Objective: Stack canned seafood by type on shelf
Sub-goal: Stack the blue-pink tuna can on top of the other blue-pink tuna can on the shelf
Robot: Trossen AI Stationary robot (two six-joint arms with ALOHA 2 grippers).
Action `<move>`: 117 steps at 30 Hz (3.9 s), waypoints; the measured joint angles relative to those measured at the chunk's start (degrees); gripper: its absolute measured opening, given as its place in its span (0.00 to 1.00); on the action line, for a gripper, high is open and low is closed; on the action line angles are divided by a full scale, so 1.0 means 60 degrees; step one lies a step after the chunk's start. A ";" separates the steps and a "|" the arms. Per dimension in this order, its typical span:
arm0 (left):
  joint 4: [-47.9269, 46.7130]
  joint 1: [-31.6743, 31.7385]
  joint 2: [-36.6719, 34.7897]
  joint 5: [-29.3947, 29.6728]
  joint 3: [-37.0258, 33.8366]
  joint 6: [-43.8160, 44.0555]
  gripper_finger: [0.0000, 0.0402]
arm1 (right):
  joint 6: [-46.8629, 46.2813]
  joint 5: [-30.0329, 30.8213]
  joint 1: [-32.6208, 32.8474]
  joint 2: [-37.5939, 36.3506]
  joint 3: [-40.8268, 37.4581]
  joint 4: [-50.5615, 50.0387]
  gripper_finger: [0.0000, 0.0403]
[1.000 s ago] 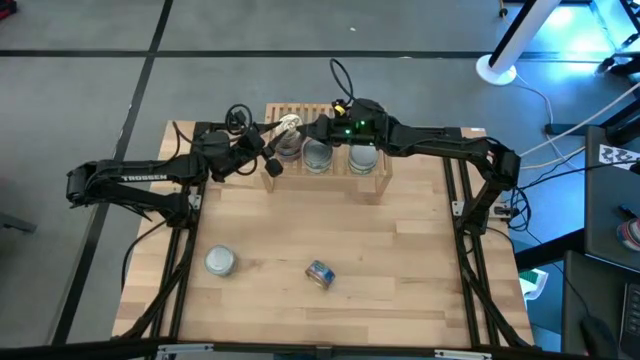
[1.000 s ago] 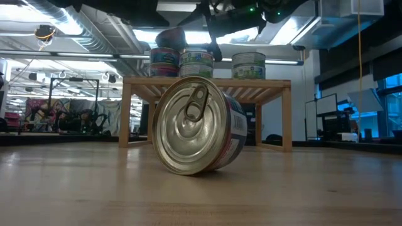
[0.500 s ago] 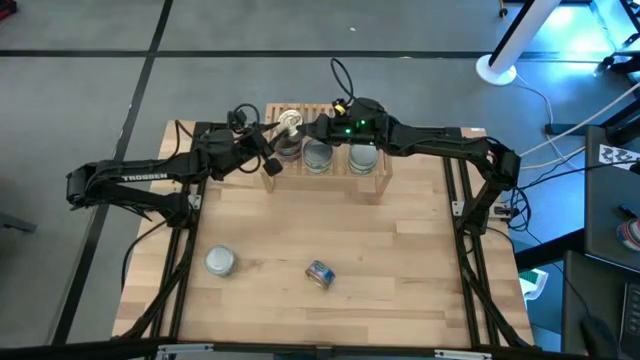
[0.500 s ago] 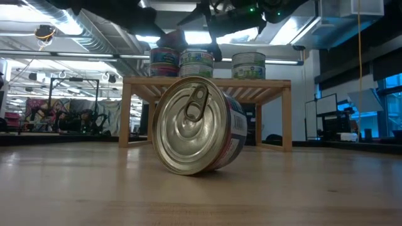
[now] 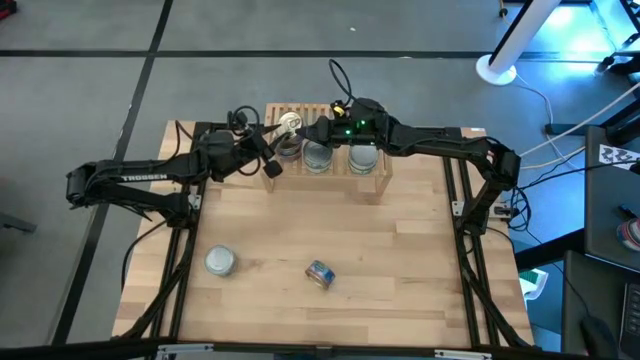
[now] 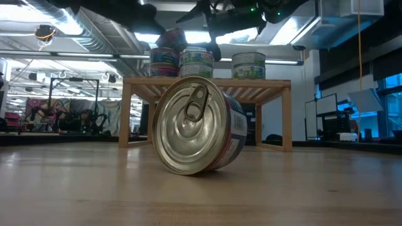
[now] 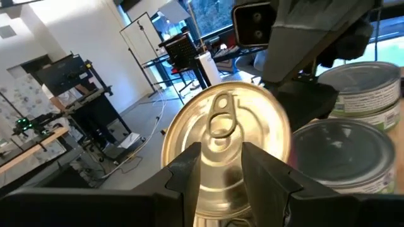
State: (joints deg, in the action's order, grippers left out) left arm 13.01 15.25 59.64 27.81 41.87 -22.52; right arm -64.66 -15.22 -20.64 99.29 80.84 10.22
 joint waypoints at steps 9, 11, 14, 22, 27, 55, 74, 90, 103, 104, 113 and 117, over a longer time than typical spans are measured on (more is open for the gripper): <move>0.0009 -0.0117 -0.0380 -0.0011 0.0000 0.0000 0.27 | 0.0000 -0.0162 0.0000 0.0002 0.0000 0.0000 0.71; 0.0008 -0.0118 -0.0533 -0.0010 0.0000 0.0000 0.27 | 0.0000 -0.0168 0.0000 0.0000 0.0000 0.0000 0.71; 0.0015 -0.0117 -0.0763 -0.0008 0.0000 0.0018 0.27 | 0.0000 -0.0259 0.0007 0.0003 0.0000 0.0021 0.71; -0.0042 -0.0117 -0.0947 -0.0008 0.0000 0.0025 0.27 | -0.0003 -0.0766 0.0007 0.0003 0.0000 0.0051 0.71; -0.0069 -0.0117 -0.0947 -0.0008 0.0000 0.0162 0.27 | -0.0004 -0.0905 0.0011 0.0002 0.0000 0.0051 0.71; 0.1389 0.0287 -0.0225 -0.1567 0.0627 0.1439 0.27 | -0.0004 -0.0903 0.0007 0.0002 0.0000 0.0064 0.71; -0.5295 0.3009 0.2389 -0.5769 0.6186 0.3331 0.27 | 0.0000 -0.0903 0.0007 0.0000 0.0000 0.0051 0.71; -0.6954 0.4305 0.4763 -0.9413 0.8011 0.3251 0.27 | 0.0000 -0.0907 0.0007 0.0004 0.0000 0.0044 0.71; -0.8075 0.4298 0.4787 -0.9584 0.8014 0.1883 0.27 | 0.0000 -0.0892 0.0007 0.0004 -0.0002 0.0044 0.71; -0.8087 0.4298 0.4787 -0.9584 0.8014 0.1883 0.27 | 0.0000 -0.0892 0.0007 0.0004 -0.0004 0.0041 0.71; -0.8145 0.4298 0.4777 -0.9582 0.8014 0.1764 0.27 | 0.0000 -0.0889 0.0007 0.0004 -0.0004 0.0042 0.71; -0.8258 0.4298 0.4765 -0.9579 0.8018 0.1723 0.27 | 0.0000 -0.0889 0.0007 0.0004 -0.0004 0.0040 0.71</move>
State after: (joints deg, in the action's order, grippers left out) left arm -36.53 41.04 88.23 -29.66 89.97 -12.19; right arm -64.66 -20.56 -20.60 99.31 80.82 10.46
